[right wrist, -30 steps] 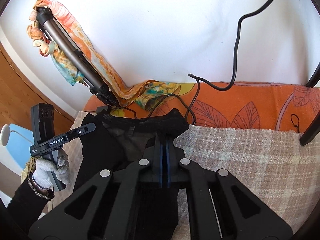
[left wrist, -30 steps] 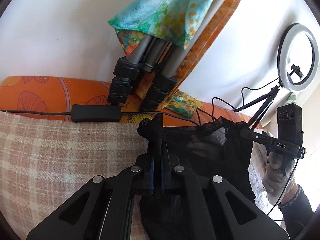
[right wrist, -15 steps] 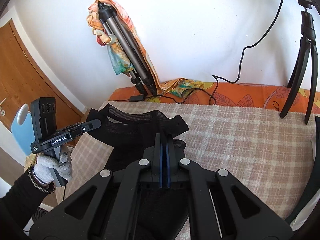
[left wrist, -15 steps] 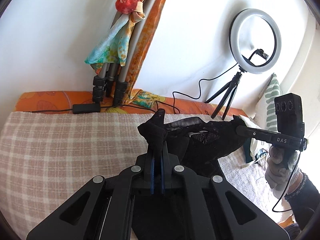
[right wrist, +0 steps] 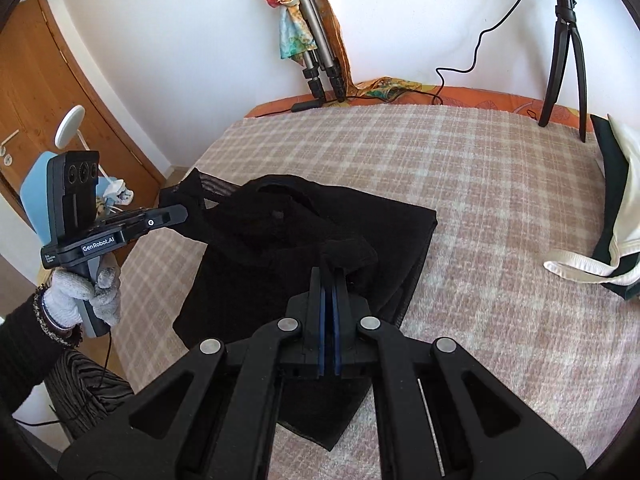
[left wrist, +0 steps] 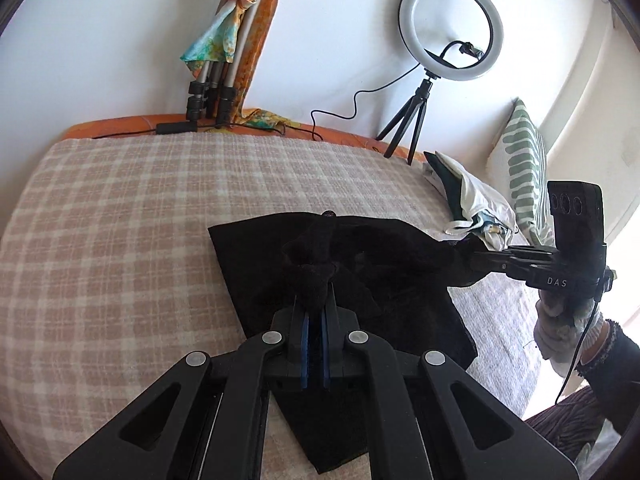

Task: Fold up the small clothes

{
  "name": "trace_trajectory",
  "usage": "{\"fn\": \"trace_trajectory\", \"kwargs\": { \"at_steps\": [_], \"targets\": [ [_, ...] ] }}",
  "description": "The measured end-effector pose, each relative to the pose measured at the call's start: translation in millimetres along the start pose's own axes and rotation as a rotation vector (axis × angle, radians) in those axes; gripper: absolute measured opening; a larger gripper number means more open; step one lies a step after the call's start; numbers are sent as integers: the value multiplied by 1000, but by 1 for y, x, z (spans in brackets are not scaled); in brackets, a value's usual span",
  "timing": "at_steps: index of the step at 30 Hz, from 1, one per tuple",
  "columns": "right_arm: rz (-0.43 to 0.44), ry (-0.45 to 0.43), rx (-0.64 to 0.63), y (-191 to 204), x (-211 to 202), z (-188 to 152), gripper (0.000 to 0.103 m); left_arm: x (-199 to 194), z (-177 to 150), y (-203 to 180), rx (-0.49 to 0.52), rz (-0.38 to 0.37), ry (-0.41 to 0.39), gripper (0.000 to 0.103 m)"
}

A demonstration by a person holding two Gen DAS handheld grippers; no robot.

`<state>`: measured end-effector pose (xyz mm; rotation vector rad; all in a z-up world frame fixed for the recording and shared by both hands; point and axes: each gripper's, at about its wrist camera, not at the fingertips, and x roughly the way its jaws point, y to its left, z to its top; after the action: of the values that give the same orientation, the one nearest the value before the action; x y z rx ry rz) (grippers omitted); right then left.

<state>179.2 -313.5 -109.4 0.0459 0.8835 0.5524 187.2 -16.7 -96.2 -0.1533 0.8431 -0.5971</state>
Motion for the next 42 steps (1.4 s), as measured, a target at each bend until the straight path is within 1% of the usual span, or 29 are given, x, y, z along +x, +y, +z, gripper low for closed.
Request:
{"fn": "trace_trajectory", "kwargs": {
  "at_steps": [3, 6, 8, 10, 12, 14, 15, 16, 17, 18, 19, 20, 21, 22, 23, 24, 26, 29, 31, 33, 34, 35, 36, 37, 38, 39, 40, 42],
  "targets": [
    [-11, 14, 4, 1, -5, -18, 4, -6, -23, -10, 40, 32, 12, 2],
    [-47, 17, -17, 4, -10, -29, 4, -9, -42, -21, 109, 69, 38, 4],
    [-75, 21, -40, 7, -16, -37, 4, -10, -55, -27, 161, 93, 73, 8],
    [-115, 37, -84, 12, -23, -44, 4, -15, -68, -30, 209, 110, 108, 8],
    [-106, 67, -118, 17, -31, -56, 4, -25, -79, -28, 209, 111, 129, 8],
    [-90, 74, -128, 19, -44, -67, 4, -41, -85, -21, 156, 78, 124, 8],
    [-71, 67, -106, 17, -51, -71, 4, -48, -85, -14, 108, 67, 113, 9],
    [-50, 54, -60, 12, -57, -73, 4, -54, -83, -5, 41, 49, 101, 14],
    [-29, 40, 4, 5, -61, -73, 7, -58, -81, 5, -42, 19, 91, 19],
    [-1, 27, 74, -2, -63, -74, 10, -59, -79, 14, -121, -11, 82, 20],
    [23, 13, 142, -10, -62, -73, 23, -58, -77, 21, -189, -33, 81, 21],
    [36, -1, 205, -16, -60, -73, 41, -54, -76, 27, -252, -48, 90, 24],
    [43, -13, 262, -23, -57, -73, 50, -48, -77, 31, -309, -68, 106, 26],
    [63, -19, 319, -29, -53, -74, 58, -41, -79, 34, -355, -95, 123, 30],
    [97, -13, 378, -36, -48, -75, 58, -35, -81, 34, -390, -118, 137, 32],
    [126, 2, 435, -42, -41, -77, 58, -29, -83, 32, -411, -138, 152, 32],
    [167, 30, 494, -48, -28, -81, 57, -18, -88, 27, -424, -162, 178, 32],
    [177, 74, 497, -46, -13, -86, 57, -7, -93, 21, -437, -186, 205, 32],
    [176, 83, 487, -42, -7, -87, 57, -4, -94, 20, -441, -190, 205, 32],
    [166, 95, 466, -37, -2, -86, 54, -4, -93, 19, -444, -178, 191, 32],
    [154, 104, 441, -33, 1, -86, 47, -5, -92, 20, -443, -170, 179, 32],
    [131, 112, 412, -29, 3, -86, 38, -5, -91, 21, -437, -172, 170, 29],
    [103, 126, 383, -25, 6, -86, 32, -3, -90, 21, -425, -164, 169, 29],
    [97, 136, 363, -22, 9, -86, 15, -2, -89, 19, -409, -163, 173, 27],
    [105, 139, 355, -21, 10, -87, 9, -1, -88, 17, -388, -166, 179, 15],
    [106, 130, 348, -19, 9, -86, 8, 0, -88, 14, -364, -164, 184, 8],
    [105, 123, 336, -17, 8, -85, 7, 0, -87, 11, -339, -156, 183, 6],
    [98, 104, 312, -16, 2, -81, 5, -2, -87, 10, -316, -147, 175, 6]
  ]
}}
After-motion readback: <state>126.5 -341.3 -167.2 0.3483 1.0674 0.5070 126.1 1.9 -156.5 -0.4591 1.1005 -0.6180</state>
